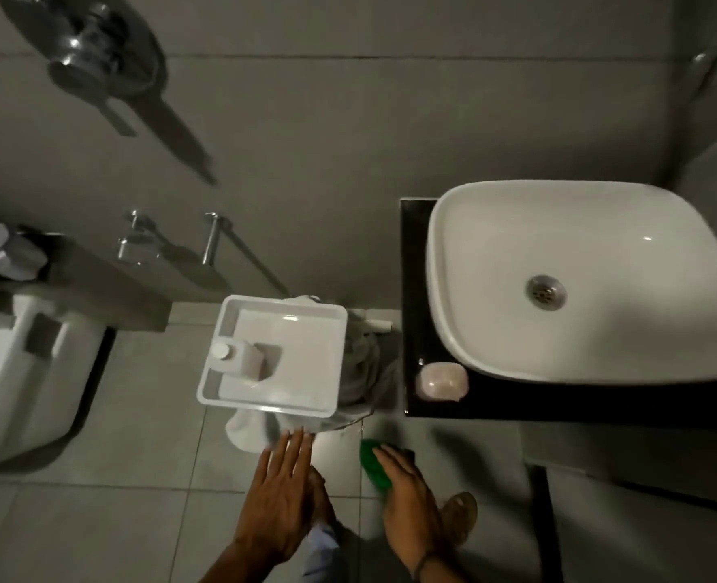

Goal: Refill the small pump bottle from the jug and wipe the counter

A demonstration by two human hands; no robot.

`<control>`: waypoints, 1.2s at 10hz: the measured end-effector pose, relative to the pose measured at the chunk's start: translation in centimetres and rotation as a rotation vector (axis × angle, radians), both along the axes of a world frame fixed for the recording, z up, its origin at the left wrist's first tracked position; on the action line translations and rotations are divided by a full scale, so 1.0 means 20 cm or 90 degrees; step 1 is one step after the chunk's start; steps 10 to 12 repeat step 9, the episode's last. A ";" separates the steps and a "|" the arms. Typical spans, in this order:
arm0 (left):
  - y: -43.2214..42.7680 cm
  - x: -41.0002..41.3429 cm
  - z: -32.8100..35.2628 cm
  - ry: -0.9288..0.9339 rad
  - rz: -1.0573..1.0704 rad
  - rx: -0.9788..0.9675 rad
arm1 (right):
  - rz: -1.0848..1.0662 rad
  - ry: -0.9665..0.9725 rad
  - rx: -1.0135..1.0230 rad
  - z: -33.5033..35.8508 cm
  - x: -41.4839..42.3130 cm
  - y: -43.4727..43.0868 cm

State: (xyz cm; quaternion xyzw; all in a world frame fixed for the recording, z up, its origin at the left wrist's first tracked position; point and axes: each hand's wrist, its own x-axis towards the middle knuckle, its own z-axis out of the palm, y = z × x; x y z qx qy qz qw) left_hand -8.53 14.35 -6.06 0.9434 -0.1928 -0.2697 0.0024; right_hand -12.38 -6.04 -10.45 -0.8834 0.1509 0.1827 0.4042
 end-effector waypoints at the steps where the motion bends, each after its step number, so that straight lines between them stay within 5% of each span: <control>1: 0.18 0.16 -0.11 -0.005 0.084 -0.027 | 0.028 -0.038 -0.005 -0.03 0.29 0.32; 4: 0.46 0.46 -0.47 0.022 0.070 -0.064 | 0.125 -0.053 -0.141 -0.45 1.05 0.74; 7: 0.50 0.45 -0.61 0.038 0.063 -0.041 | 0.342 -0.003 -0.288 -0.70 1.05 0.73; 8: 0.49 0.45 -0.52 -0.002 0.066 -0.057 | 0.362 -0.002 -0.260 -0.63 1.05 0.69; 9: 0.41 0.40 -0.37 -0.035 0.064 -0.062 | 0.237 -0.021 -0.102 -0.41 0.95 0.64; 12: 0.41 0.40 -0.37 -0.035 0.064 -0.062 | 0.237 -0.021 -0.102 -0.41 0.95 0.64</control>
